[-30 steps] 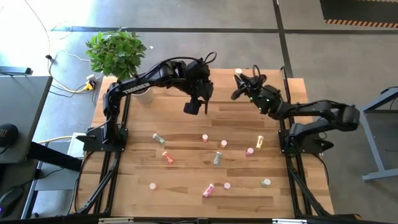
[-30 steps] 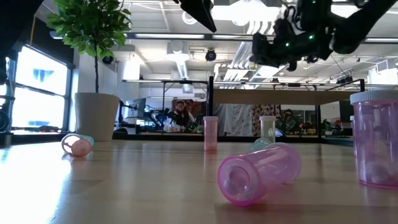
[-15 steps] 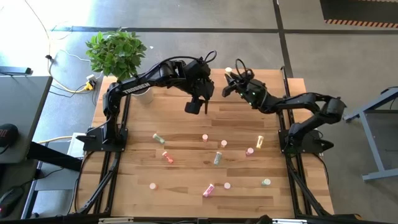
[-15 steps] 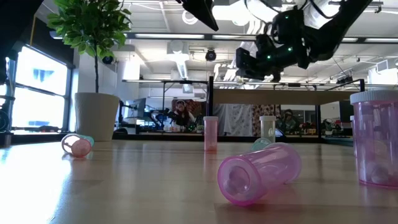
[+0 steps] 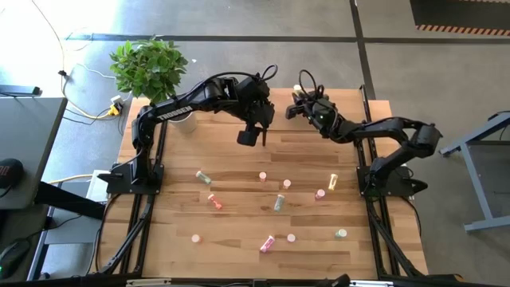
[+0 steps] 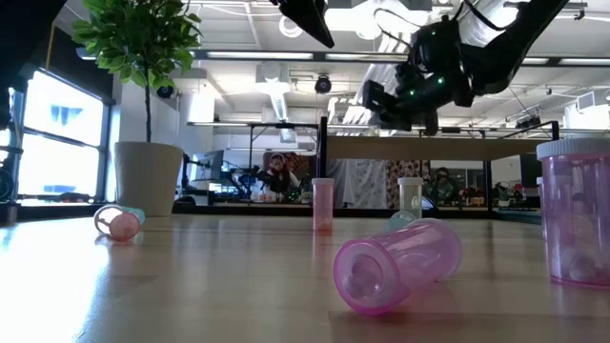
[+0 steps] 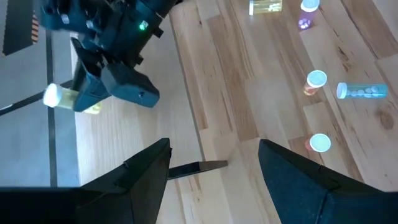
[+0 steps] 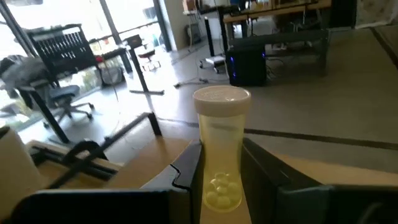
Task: Pick and place medicine bottles onto shelf by color
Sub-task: Put the left yellow medicine bottle on the shelf
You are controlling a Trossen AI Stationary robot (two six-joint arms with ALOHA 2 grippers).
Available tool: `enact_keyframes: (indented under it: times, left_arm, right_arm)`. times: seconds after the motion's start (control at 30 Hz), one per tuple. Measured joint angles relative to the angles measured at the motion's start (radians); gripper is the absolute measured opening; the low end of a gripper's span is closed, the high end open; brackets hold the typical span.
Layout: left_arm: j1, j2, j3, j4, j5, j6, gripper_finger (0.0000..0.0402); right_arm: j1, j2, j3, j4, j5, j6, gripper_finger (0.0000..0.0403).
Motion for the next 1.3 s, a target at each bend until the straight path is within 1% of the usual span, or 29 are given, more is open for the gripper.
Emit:
enact_keyframes:
  times: [0.1, 0.2, 0.33, 0.43, 0.5, 0.6, 0.73, 0.83, 1.03, 1.13, 1.3]
  left_arm:
    - [0.000, 0.000, 0.000, 0.000, 0.000, 0.004, 0.0236]
    - [0.000, 0.000, 0.000, 0.000, 0.000, 0.003, 0.0236]
    - [0.000, 0.000, 0.000, 0.003, 0.000, 0.001, 0.0236]
    - [0.000, 0.000, 0.000, 0.011, 0.001, 0.000, 0.0236]
    - [0.000, 0.000, 0.000, 0.015, 0.002, 0.000, 0.0236]
    - [0.000, 0.000, 0.000, 0.028, 0.003, -0.001, 0.0236]
    - [0.000, 0.000, 0.000, 0.036, 0.003, -0.001, 0.0236]
    - [0.000, 0.000, 0.000, 0.036, 0.003, -0.001, 0.0236]
    - [0.000, 0.000, 0.000, 0.036, 0.003, -0.001, 0.0236]
    - [0.000, 0.000, 0.000, 0.035, 0.003, -0.001, 0.0236]
    - [0.000, 0.000, 0.000, 0.035, 0.003, -0.001, 0.0236]
  right_arm:
    - [0.003, -0.044, -0.014, 0.034, 0.000, -0.020, 0.0072]
    - [0.007, -0.134, -0.041, 0.031, 0.006, -0.049, 0.0072]
    - [0.019, -0.274, -0.128, 0.027, 0.067, -0.064, 0.0072]
    - [0.023, -0.321, -0.216, 0.053, 0.094, -0.024, 0.0072]
    - [0.023, -0.313, -0.258, 0.103, 0.093, 0.000, 0.0072]
    - [0.023, -0.276, -0.269, 0.154, 0.063, 0.003, 0.0072]
    - [0.011, -0.201, -0.209, 0.151, -0.011, -0.051, 0.0072]
    - [-0.008, -0.138, -0.172, 0.128, -0.029, -0.056, 0.0072]
    - [-0.049, -0.048, -0.118, 0.129, -0.162, -0.056, 0.0072]
    - [-0.069, -0.024, -0.097, 0.122, -0.220, -0.059, 0.0072]
    - [-0.090, -0.015, -0.063, 0.055, -0.249, -0.079, 0.0072]
